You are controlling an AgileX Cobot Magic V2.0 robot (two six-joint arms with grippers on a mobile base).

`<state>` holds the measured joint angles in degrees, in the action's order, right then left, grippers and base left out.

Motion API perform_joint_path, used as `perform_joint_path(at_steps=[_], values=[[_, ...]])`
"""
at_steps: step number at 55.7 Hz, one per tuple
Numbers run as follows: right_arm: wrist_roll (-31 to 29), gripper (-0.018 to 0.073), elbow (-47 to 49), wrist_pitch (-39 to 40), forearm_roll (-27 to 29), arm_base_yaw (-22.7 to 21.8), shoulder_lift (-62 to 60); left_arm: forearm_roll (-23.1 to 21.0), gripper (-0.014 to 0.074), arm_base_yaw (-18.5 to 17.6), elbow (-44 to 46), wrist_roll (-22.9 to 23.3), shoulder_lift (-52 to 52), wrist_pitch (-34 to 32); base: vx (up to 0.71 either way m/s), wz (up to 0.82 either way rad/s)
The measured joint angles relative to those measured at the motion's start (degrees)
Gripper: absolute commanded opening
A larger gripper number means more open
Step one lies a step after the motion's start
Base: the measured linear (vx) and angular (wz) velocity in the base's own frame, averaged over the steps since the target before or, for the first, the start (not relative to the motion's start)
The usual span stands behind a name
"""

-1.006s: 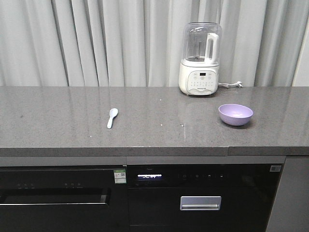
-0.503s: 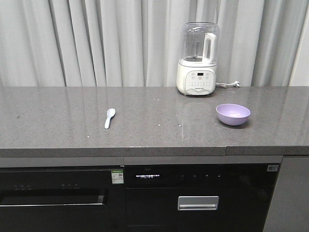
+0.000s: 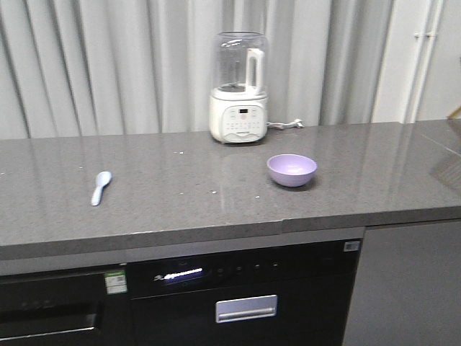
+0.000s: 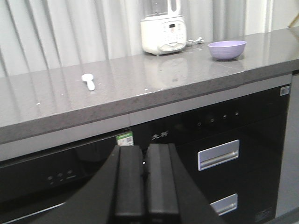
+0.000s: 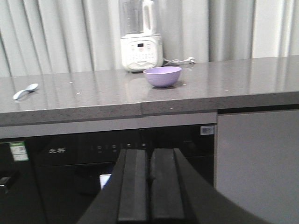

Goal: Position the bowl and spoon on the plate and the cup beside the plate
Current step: 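Drive the base toward the spoon and lavender bowl on the counter, then lower the left gripper over the lavender spoon and close on it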

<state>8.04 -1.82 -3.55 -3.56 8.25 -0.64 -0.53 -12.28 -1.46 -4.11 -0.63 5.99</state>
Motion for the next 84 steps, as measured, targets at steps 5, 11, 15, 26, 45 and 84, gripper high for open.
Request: perform_joint_path(at_steps=[5,11,15,26,45,84], values=[[0.0,-0.0008,0.0,0.0,0.0,0.0,0.0,0.0,-0.0003,0.0,0.0,0.0,0.0,0.0,0.13,-0.30],[0.0,-0.0008,0.0,0.0,0.0,0.0,0.0,0.0,-0.0003,0.0,0.0,0.0,0.0,0.0,0.17,-0.33],[0.0,-0.0008,0.0,0.0,0.0,0.0,0.0,0.0,-0.0003,0.0,0.0,0.0,0.0,0.0,0.20,-0.34],[0.0,-0.0008,0.0,0.0,0.0,0.0,0.0,0.0,-0.0003,0.0,0.0,0.0,0.0,0.0,0.24,-0.28],[0.0,-0.0008,0.0,0.0,0.0,0.0,0.0,0.0,-0.0003,0.0,0.0,0.0,0.0,0.0,0.33,0.10],[0.0,-0.0008,0.0,0.0,0.0,0.0,0.0,0.0,-0.0003,0.0,0.0,0.0,0.0,0.0,0.35,0.31]])
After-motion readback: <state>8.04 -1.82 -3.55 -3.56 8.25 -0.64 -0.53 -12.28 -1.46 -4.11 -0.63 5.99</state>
